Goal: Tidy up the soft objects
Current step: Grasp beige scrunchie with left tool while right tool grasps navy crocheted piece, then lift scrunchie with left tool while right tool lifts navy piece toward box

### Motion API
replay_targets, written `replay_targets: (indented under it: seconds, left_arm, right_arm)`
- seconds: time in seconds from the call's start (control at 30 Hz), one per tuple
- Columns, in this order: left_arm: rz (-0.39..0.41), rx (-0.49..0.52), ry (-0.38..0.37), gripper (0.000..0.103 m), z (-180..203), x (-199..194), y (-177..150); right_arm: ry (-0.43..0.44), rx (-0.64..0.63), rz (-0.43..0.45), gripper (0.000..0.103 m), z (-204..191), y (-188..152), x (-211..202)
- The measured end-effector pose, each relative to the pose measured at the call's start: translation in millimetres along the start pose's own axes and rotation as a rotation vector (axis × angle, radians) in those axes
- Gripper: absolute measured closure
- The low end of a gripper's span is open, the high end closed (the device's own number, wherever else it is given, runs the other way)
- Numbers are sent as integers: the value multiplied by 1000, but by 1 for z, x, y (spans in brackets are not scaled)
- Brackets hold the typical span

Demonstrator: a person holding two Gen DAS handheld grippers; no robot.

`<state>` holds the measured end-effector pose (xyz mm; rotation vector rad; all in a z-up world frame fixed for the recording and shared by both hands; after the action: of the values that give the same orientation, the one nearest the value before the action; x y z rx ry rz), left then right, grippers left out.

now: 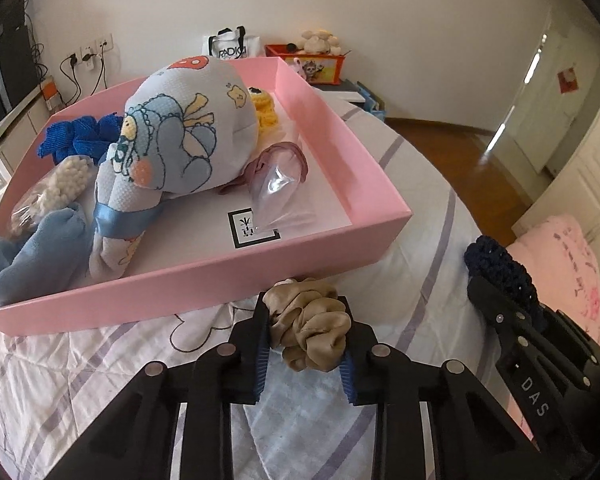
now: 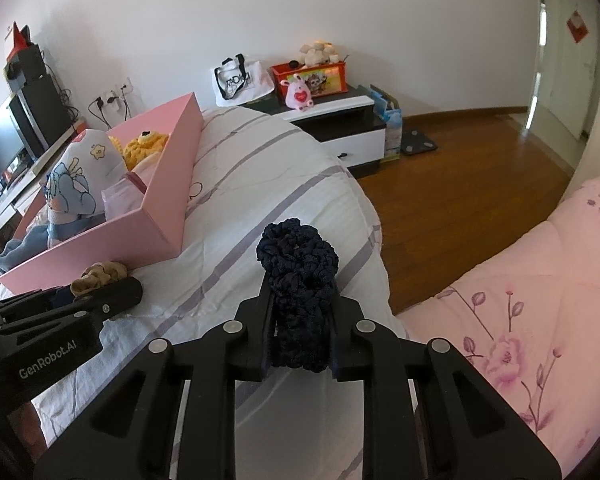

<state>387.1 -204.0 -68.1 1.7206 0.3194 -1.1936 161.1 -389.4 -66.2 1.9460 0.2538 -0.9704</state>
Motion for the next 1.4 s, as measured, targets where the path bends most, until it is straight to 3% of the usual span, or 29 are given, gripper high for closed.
replay_targets:
  seconds: [0.5,0.93,1.07,1.4]
  left_arm:
    - [39,-7,-13,78,-18,-53,-22]
    - [110,-113,76,78,-70,-123,-66]
    - [146,-136,147,78,-82,-154,-82]
    - [223,-172,231,78,-86,-217,-110]
  right_arm:
    - [16,-24,17,84,-28,-5,-21]
    - [85,-132,30,84,-92,-26,-48]
    - [124,-174,48,84,-117,-34,-60]
    - [207,-253,105,83,-156,-50,-101]
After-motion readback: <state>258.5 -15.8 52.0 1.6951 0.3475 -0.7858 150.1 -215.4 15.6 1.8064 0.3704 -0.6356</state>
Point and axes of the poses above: each gripper's, at about its wrist camera, not at the fingertips, and x roughly the way its jaws point, z to its right, y to its top, the point moved 3 cm from there along x, roughly the way its jaws point, and after that the axes turned 14 degrees about x, right-handed, at the moved point
